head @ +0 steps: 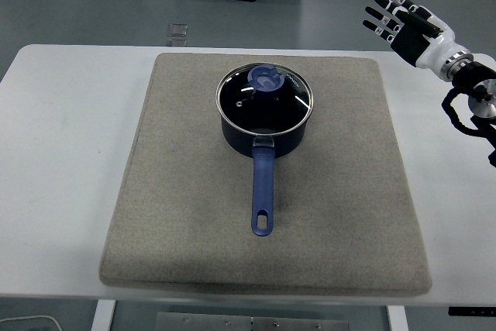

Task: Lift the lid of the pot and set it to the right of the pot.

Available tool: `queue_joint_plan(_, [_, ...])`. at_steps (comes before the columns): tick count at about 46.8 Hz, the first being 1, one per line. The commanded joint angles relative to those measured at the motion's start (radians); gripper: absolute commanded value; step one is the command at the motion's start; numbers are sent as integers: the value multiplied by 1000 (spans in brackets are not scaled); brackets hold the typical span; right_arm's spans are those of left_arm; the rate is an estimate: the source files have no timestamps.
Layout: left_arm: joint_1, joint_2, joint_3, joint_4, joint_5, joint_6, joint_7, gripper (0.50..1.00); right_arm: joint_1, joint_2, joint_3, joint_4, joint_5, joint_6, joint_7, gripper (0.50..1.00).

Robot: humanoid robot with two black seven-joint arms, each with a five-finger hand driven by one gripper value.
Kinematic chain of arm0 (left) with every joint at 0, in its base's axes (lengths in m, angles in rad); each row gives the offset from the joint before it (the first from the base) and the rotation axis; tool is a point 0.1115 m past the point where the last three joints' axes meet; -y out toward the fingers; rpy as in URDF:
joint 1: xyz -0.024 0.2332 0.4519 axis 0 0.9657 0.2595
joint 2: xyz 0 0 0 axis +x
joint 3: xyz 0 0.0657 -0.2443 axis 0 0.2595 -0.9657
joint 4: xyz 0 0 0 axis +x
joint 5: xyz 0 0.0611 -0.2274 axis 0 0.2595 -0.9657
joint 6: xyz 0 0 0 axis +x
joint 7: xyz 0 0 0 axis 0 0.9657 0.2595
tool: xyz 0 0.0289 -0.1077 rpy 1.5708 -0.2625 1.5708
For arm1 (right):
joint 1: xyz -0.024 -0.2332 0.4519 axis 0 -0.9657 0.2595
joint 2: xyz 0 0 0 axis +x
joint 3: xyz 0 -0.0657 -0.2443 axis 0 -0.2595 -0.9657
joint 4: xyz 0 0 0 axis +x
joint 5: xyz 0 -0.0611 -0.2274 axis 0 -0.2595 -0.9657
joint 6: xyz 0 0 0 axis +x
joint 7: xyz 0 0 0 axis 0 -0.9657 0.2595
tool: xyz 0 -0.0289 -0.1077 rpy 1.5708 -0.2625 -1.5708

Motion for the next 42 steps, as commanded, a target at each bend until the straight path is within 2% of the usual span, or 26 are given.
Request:
queue_joint_plan(1, [0,0,1,0,0,0,0,1000,3,0,1,-13,1,4,2,913])
queue_joint_plan(34, [0,0,1,0,0,0,0,1000,9,-11,-11,-19,-21,15,2,913])
queue_joint_plan(42, [0,0,1,0,0,0,0,1000,35,-11,-17,-8,-131,12,2,913])
